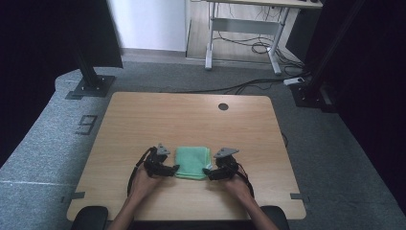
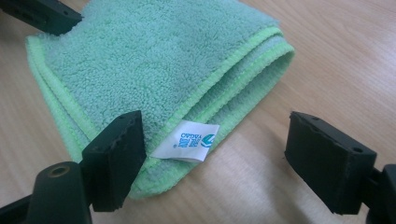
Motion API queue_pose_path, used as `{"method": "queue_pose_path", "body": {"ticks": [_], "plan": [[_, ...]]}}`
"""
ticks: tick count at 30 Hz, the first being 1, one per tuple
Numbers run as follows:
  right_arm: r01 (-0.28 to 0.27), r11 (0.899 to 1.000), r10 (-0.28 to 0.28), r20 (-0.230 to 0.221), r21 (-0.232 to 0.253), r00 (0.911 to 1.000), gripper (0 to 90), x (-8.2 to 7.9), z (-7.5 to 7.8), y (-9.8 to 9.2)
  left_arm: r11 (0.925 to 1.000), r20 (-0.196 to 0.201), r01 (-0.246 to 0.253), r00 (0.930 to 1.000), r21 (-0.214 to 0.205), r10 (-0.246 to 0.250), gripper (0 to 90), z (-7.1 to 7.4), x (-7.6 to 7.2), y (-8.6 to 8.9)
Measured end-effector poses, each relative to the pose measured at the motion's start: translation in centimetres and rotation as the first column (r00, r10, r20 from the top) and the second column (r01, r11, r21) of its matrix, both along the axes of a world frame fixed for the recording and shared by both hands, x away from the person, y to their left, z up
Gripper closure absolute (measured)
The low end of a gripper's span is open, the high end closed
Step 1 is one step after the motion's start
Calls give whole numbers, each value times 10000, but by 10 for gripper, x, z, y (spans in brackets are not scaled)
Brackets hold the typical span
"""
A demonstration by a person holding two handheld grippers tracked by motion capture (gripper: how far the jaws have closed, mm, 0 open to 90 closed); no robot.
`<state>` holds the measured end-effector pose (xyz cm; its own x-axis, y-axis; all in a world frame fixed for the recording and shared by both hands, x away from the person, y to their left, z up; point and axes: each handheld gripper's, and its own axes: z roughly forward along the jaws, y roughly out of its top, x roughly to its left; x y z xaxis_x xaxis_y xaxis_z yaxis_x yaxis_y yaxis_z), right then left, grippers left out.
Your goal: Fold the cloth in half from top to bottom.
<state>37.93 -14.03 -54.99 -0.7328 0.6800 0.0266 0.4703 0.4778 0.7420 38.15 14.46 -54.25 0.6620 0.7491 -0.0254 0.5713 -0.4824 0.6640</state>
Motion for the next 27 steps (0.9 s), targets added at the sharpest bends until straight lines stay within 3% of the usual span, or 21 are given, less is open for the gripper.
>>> {"method": "queue_pose_path", "body": {"ticks": [27], "plan": [[545, 9984, -546, 70, 140, 9985, 208, 43, -1, 4, 9991, 32, -426, 9991, -32, 426, 219, 0, 44, 2]]}}
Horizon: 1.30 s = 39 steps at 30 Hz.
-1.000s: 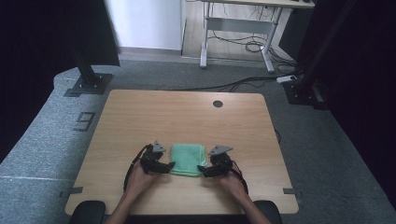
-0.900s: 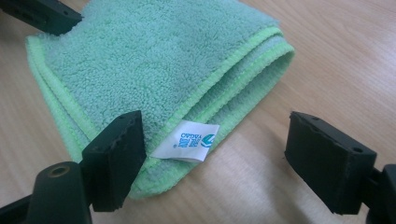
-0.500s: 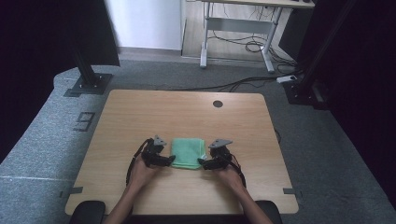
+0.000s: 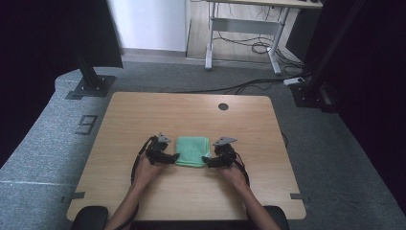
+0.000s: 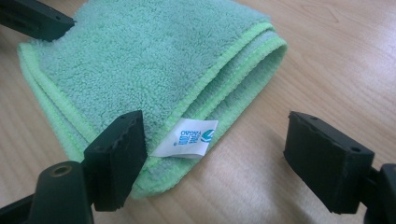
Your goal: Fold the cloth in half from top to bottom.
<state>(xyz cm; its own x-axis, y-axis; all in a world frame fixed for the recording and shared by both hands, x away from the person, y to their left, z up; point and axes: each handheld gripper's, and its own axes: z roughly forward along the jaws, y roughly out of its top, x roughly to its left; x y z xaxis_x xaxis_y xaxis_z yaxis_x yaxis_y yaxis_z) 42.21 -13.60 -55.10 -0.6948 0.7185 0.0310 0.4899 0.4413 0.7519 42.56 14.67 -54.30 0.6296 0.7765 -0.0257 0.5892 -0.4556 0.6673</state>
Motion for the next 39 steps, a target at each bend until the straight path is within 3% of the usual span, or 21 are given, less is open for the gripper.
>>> {"method": "queue_pose_path", "body": {"ticks": [20, 30, 34, 39], "plan": [[79, 9999, -78, -161, 107, 9998, 219, 4, 2, 0, 9997, 104, -31, 9999, -228, 34, 178, 0, 3, 2], [-62, 9994, 63, -57, 329, 10000, 200, 1, 9, -2, 9992, 389, 339, 9987, -217, -330, 142, 8, -6, 2], [-108, 9990, 109, -13, 443, 9999, 186, -2, 13, -4, 9980, 466, 485, 9978, -407, -466, 138, 13, -10, 3], [-281, 9984, 283, -35, 488, 9996, 141, -4, 18, -6, 9970, 592, 740, 9956, -238, -725, 118, 19, -17, 3]]}}
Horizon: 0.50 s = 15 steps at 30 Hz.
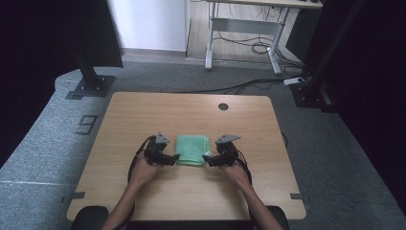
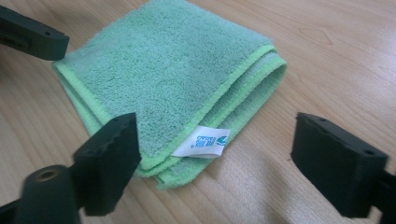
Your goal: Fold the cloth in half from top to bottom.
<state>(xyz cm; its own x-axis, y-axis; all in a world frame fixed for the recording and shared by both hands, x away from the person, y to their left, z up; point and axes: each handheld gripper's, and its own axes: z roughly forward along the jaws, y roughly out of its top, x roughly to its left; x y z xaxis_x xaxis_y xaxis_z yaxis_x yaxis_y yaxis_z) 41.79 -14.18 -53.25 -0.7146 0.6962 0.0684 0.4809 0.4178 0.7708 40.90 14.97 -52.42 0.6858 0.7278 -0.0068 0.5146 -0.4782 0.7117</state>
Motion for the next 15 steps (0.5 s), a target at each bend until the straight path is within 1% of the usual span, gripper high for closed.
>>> {"method": "queue_pose_path", "body": {"ticks": [4, 6, 9, 15], "plan": [[-118, 9999, 118, 25, -14, 9999, 119, -3, 5, -3, 9999, 59, 122, 9999, -122, -122, 100, 5, -6, 2], [-98, 9999, 98, 6, -41, 10000, 69, -4, 7, -5, 9998, 151, 165, 9998, -109, -163, 90, 8, -9, 3], [-72, 9998, 74, 93, -207, 9999, 0, -7, 11, -7, 9998, 319, 188, 9993, -41, -186, 72, 13, -14, 5], [-122, 9995, 129, 236, -277, 9996, 0, -14, 18, -15, 9997, 538, 252, 9982, -9, -251, 24, 18, -24, 10]]}}
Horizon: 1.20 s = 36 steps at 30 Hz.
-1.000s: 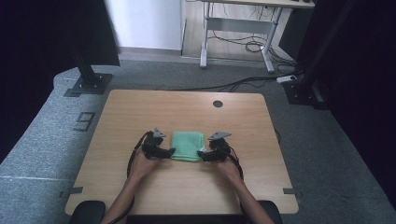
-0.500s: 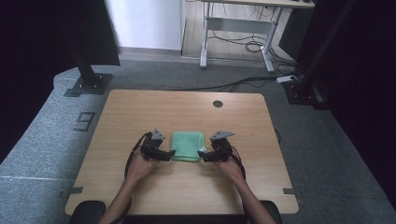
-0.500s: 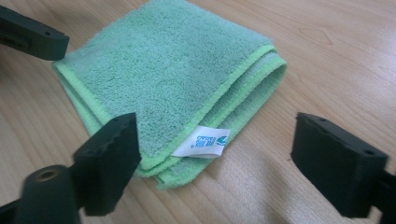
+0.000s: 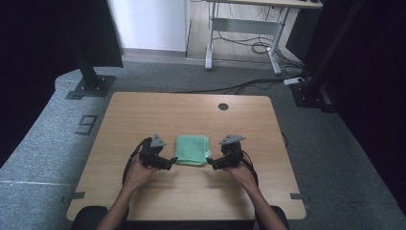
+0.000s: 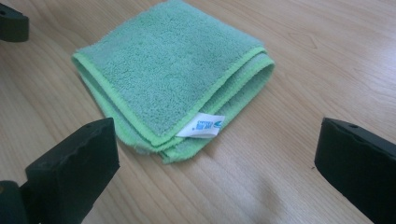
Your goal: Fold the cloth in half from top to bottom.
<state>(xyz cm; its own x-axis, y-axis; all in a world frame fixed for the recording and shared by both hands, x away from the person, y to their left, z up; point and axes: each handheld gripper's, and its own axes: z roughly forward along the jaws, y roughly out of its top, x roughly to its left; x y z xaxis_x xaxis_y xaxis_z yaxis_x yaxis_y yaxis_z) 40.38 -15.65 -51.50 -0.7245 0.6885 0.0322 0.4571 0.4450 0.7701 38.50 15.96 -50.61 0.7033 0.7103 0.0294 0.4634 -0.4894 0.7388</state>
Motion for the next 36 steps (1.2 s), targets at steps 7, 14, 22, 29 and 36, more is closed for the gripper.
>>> {"method": "queue_pose_path", "body": {"ticks": [7, 14, 22, 29, 36], "plan": [[51, 10000, -50, 123, -67, 9999, 0, -8, 4, -12, 9999, 134, 60, 9999, 142, -62, 1, 2, -11, 7], [99, 9997, -95, 184, -215, 9998, 0, -19, 8, -23, 9999, 276, -20, 9996, 134, 17, 0, 7, -22, 18], [190, 9995, -181, 333, -249, 9993, 0, -32, 14, -37, 9994, 325, -118, 9994, 314, 108, 0, 7, -36, 34], [372, 9987, -359, 380, -347, 9986, 0, -43, 12, -51, 9984, 279, -294, 9992, 490, 280, 0, 1, -47, 50], [735, 9968, -725, 316, -324, 9969, 0, -48, 4, -66, 9971, 96, -582, 9983, 493, 578, 0, -6, -52, 65]]}}
